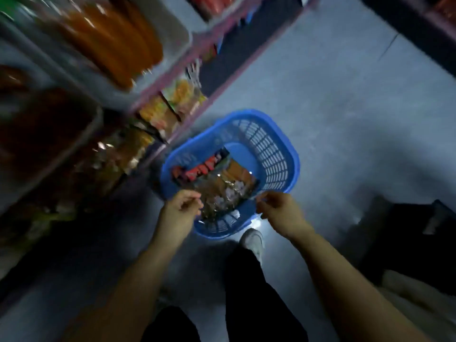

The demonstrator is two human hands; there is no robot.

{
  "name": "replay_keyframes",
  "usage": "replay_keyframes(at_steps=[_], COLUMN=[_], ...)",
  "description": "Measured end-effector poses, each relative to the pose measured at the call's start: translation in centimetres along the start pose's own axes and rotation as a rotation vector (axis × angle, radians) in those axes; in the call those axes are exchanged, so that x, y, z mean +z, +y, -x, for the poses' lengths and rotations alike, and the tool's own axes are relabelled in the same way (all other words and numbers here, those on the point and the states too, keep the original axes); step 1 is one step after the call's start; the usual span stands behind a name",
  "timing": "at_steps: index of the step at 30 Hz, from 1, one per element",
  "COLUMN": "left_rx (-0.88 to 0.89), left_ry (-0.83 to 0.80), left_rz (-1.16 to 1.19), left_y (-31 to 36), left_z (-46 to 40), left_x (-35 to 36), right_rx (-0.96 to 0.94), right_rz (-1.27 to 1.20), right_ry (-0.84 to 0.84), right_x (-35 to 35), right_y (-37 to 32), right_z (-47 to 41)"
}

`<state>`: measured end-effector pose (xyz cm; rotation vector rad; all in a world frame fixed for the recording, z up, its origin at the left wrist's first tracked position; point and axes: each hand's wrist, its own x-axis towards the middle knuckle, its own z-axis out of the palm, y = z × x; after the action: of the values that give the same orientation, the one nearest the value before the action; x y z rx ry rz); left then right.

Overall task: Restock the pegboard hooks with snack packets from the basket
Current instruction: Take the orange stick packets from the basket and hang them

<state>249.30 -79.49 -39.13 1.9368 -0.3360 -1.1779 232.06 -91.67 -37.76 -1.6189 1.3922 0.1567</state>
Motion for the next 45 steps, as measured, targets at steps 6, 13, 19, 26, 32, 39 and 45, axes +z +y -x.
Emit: replay_keyframes(at_steps=[6,13,19,26,32,39,45], left_rx=[-0.09,-0.425,-0.553,-0.538,-0.514,-0.46,-0.333], left_ry=[-0.059,-0.002,0.021,0.164,0.109,0.154,0.263], left_rz=[-0.137,-0.074,0.251,0.333,0.45,0.434,0.473], left_y=[-11.2,-16.5,-16.0,-15.9,-14.2,-13.5,-14.6], left_z=[-15.0,-25.6,-26.8,-25.9,-24.9,-24.1,-23.4], left_x=[9.0,11.4,13.4,12.8,12.8,11.5,9.1], right_rx=[-0.011,0.041,0.058,0.196,0.054,0.103,0.015], right_rz=[0.387,0.594,0.516,0.092,-0.069,-0.081,-0.128], right_ry=[-0.194,-0.24,-0.228,-0.247,-0.393,-0.587,-0.5], right_x=[5.6,9.0,13.1,13.0,13.6,13.6,13.7], right_y=[9.5,12.3,12.6,14.1,13.9,12.8,11.7], right_z=[-17.2,-30.7,-33.8,-34.8,-34.7,-33.6,-32.6])
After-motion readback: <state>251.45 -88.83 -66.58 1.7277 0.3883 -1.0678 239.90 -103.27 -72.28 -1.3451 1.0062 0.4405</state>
